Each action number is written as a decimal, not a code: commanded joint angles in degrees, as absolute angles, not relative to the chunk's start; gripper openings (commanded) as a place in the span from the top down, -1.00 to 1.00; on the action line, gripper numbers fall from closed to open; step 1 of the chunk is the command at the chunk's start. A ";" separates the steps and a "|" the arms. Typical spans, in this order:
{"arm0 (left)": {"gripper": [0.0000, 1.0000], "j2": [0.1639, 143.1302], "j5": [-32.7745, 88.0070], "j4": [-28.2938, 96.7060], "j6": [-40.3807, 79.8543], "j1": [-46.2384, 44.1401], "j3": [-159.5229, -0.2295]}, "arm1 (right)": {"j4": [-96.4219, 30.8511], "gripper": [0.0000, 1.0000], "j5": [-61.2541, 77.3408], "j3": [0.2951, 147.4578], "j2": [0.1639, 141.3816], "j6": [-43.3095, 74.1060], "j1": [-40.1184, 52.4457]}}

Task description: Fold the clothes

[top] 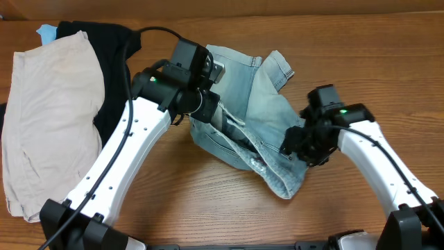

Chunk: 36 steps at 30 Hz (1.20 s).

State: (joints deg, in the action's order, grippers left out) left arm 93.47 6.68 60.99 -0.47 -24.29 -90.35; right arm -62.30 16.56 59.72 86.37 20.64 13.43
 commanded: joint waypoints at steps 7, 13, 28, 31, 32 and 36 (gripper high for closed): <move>0.92 92.16 1.89 58.67 -1.30 -24.29 -92.09 | -62.26 -0.37 6.42 59.37 75.46 31.48 28.69; 0.92 92.16 1.91 57.71 -1.30 -24.29 -92.09 | -56.58 -0.40 -1.98 53.91 75.29 41.45 41.06; 0.92 92.16 1.80 57.76 -1.32 -24.29 -92.09 | -52.95 -0.37 -19.77 38.81 75.55 64.90 44.51; 0.92 92.16 -0.60 58.04 -1.28 -24.29 -92.09 | -53.10 0.02 -20.43 38.85 75.50 64.97 41.98; 0.92 92.14 -1.76 58.06 -1.26 -24.25 -92.09 | -53.36 0.18 -20.91 39.00 75.48 64.97 40.88; 0.92 92.01 -4.78 58.04 -1.06 -23.22 -92.75 | -56.45 0.77 -23.16 43.11 74.30 62.30 34.87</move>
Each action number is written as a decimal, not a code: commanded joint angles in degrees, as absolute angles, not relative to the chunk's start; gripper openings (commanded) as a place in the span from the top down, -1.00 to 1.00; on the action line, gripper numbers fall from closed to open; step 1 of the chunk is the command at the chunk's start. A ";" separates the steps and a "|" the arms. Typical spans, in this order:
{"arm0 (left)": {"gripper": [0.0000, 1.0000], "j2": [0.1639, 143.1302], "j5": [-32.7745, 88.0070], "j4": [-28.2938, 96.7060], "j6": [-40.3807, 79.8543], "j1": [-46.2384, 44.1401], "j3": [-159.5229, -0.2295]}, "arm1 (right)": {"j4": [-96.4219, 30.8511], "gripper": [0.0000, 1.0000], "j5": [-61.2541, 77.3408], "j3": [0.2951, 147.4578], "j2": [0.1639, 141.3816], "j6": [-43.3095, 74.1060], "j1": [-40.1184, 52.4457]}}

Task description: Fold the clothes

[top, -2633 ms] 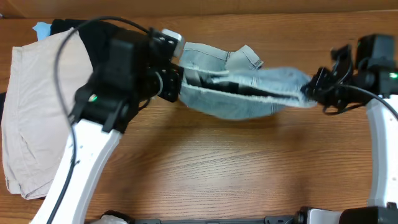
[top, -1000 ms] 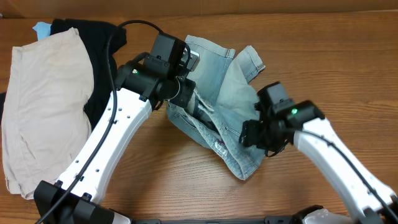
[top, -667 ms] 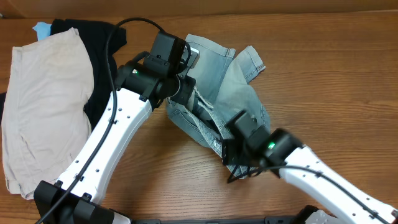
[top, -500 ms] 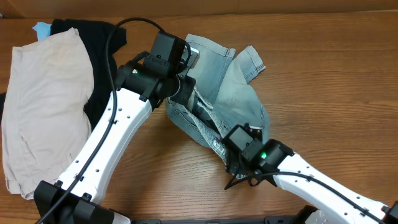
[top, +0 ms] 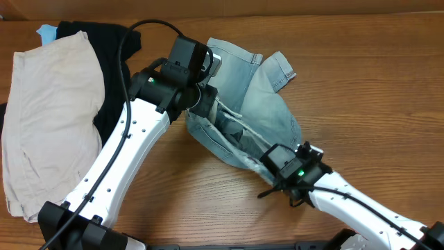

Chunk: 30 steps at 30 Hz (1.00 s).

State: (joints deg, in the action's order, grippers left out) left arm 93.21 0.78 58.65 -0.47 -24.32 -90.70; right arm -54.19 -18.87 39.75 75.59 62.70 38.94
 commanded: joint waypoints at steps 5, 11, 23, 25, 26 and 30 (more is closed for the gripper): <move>0.92 91.90 -4.95 58.72 -1.10 -20.80 -99.74 | -58.70 0.91 -23.53 56.62 70.54 46.54 25.82; 0.92 91.31 -7.57 59.57 -1.85 -19.79 -115.74 | -60.66 0.91 -20.38 83.77 69.52 28.51 14.57; 0.92 85.49 -18.98 61.49 -5.23 -19.79 -136.68 | -71.07 0.92 -18.63 118.02 69.47 15.99 7.75; 0.92 83.77 -21.47 61.56 -6.33 -19.79 -136.68 | -73.84 0.92 -18.94 120.27 69.47 15.99 7.75; 0.92 82.67 -23.66 61.76 -6.50 -19.79 -136.68 | -75.18 0.92 -19.00 121.10 69.43 16.01 7.75; 0.92 80.31 -27.62 63.90 -6.87 -19.79 -136.66 | -80.09 0.92 -18.96 122.02 69.43 16.27 7.75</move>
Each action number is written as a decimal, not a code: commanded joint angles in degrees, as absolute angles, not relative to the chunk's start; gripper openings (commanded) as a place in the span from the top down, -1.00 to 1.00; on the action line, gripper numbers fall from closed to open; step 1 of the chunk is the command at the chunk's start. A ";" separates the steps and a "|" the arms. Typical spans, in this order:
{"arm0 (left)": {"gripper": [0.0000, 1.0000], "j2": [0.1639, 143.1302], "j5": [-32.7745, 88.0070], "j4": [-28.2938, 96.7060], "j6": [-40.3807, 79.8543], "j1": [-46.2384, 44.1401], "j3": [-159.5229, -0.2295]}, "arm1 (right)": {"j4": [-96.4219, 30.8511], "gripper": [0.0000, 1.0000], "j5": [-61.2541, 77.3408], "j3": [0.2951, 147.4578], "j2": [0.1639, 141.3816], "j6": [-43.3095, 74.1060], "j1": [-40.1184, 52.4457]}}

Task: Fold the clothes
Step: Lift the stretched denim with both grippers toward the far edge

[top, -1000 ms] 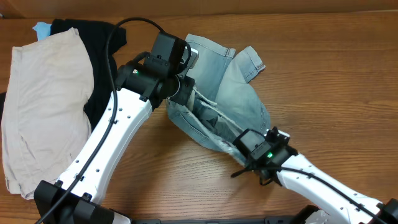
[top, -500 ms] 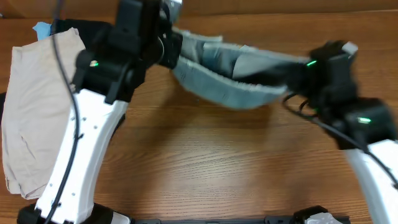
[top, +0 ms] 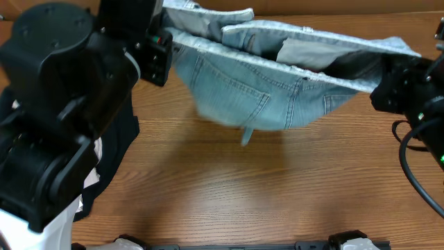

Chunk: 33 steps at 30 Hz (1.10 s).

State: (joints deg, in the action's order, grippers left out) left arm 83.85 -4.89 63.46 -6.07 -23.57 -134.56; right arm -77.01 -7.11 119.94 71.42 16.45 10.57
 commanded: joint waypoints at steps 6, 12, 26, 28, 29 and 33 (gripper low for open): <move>0.92 80.79 -25.58 66.19 -6.83 -19.84 -136.59 | -83.46 0.90 -16.62 121.95 70.83 16.45 7.75; 0.78 85.19 -25.54 66.02 -6.90 -19.84 -136.62 | -81.67 0.83 -15.51 121.95 75.94 16.01 7.75; 0.92 98.37 -25.56 33.63 -15.49 -16.45 -136.62 | -41.04 0.93 -23.49 121.95 91.07 8.49 7.40; 0.92 98.41 -23.73 35.16 -15.46 -16.45 -136.62 | -41.04 0.93 -22.13 121.93 91.22 8.51 6.96; 0.91 98.54 -22.35 37.56 -15.42 -16.45 -136.62 | -42.26 0.92 -20.75 121.89 91.48 8.54 6.66; 0.91 100.42 -19.44 51.13 -13.78 -16.05 -136.59 | -50.43 0.91 -14.33 120.86 94.35 8.73 5.52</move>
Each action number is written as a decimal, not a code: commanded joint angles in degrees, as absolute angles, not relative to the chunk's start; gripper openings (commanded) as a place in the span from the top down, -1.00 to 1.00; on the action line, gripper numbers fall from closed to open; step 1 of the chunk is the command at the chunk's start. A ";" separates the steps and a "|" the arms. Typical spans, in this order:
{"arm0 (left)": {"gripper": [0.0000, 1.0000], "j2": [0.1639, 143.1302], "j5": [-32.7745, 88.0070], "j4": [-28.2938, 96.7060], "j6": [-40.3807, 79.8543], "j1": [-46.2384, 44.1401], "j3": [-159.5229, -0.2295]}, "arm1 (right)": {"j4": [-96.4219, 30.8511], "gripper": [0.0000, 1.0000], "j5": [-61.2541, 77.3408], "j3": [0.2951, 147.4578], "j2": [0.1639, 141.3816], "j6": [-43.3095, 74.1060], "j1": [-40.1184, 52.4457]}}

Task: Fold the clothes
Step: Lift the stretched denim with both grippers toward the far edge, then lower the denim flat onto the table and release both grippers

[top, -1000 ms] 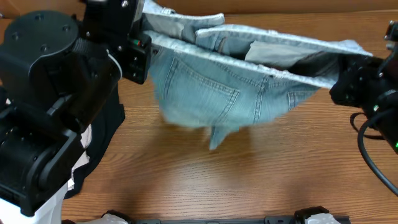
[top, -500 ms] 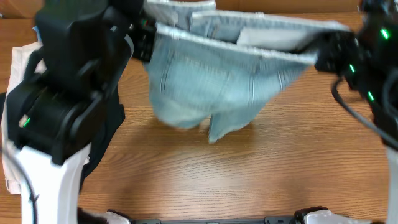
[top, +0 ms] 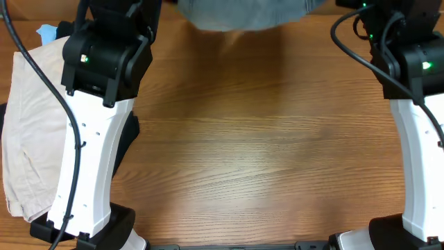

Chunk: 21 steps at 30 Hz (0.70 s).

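Only the overhead view shows this moment. The light blue denim shorts (top: 243,12) hang blurred at the top edge, lifted off the wooden table (top: 257,160). They span the gap between both arms. My left gripper (top: 168,4) meets the left end of the denim and my right gripper (top: 330,5) meets the right end. Both seem shut on the cloth, though their fingertips are mostly hidden by the arm housings and the frame edge.
A beige garment (top: 31,118) lies at the table's left side on top of a black garment (top: 130,132). A small blue item (top: 47,31) peeks out at the far left corner. The two white arm links stand tall at left and right.
Both arms have gone farther toward the table's back with the denim shorts, which now show only as a blurred strip at the top edge. The tabletop beneath them is bare.
First the shorts lay crumpled mid-table with the left gripper at their upper left and the right gripper at their right edge. Then the right gripper was at their lower hem. Later both grippers held them stretched in the air, and now they hang at the back.
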State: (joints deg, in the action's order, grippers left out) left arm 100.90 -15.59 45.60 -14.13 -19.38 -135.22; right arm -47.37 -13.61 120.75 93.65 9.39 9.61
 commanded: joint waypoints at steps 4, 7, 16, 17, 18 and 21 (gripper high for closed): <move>0.92 104.99 -18.00 68.36 -9.65 -15.70 -136.53 | -62.48 0.91 -12.29 116.75 98.54 12.08 5.21; 0.91 112.14 -9.98 83.57 -9.58 -15.73 -136.25 | -68.73 0.90 -11.64 106.65 100.82 16.21 5.06; 0.92 128.20 0.62 96.82 -6.83 -15.84 -132.97 | -72.84 0.63 -0.86 81.73 100.73 21.17 3.97; 0.91 128.86 1.41 96.84 -6.76 -15.81 -131.81 | -73.32 0.61 0.47 80.27 100.73 20.99 3.99; 0.92 129.12 2.24 96.84 -6.61 -15.81 -130.65 | -74.11 0.60 1.98 79.33 100.73 20.91 3.99; 0.92 129.14 2.98 96.84 -6.22 -15.81 -127.44 | -76.29 0.56 6.46 78.89 100.40 19.27 4.14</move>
State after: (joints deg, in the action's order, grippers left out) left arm 130.15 3.60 96.20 -7.97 -17.93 -129.56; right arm -75.29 2.42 79.26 102.26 19.84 5.30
